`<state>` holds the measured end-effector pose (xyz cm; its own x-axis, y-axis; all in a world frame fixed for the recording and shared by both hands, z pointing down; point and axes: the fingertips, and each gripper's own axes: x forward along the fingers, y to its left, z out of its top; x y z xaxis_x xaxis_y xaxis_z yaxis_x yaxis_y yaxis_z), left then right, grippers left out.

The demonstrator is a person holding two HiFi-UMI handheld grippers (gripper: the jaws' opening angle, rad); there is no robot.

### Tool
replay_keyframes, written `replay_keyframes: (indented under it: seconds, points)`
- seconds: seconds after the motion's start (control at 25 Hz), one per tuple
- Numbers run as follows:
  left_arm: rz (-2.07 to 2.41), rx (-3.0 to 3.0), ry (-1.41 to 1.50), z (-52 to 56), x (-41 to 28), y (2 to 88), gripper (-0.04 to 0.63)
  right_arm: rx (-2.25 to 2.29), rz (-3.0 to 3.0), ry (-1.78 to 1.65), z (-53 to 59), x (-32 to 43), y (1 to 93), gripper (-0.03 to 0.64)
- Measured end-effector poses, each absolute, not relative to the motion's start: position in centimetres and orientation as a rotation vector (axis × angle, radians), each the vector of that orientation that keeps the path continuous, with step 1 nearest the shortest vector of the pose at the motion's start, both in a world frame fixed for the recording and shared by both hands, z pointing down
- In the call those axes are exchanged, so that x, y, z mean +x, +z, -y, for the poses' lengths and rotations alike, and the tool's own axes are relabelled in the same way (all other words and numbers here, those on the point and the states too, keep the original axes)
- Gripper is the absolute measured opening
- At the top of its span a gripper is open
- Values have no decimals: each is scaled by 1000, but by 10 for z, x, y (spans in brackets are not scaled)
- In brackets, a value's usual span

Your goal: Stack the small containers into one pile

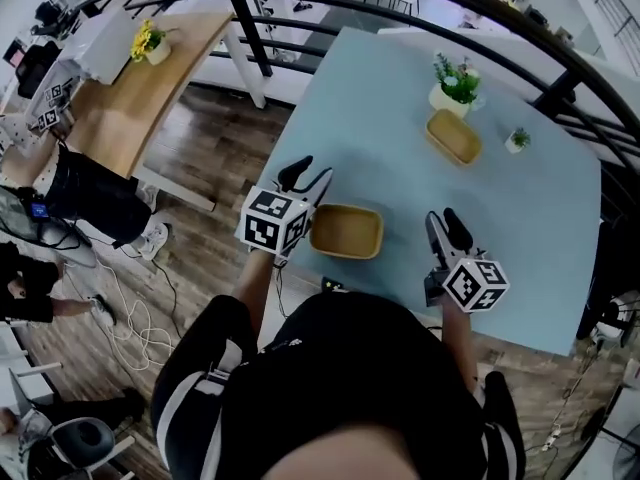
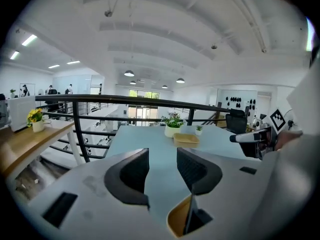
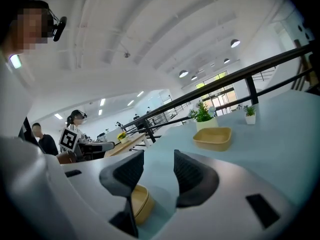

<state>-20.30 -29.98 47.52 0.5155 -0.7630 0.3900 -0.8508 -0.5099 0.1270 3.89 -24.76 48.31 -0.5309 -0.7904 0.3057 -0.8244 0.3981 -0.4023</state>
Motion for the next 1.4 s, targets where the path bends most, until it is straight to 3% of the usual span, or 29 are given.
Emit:
replay_keyframes:
  seconds: [0.48, 1.4]
  points:
    - [1169, 2662, 387, 354, -184, 446, 173, 1758, 2547, 729, 261, 60, 450, 195]
    - [923, 2631, 438, 469, -46, 466, 176, 1879, 2465, 815, 357, 148, 463, 195]
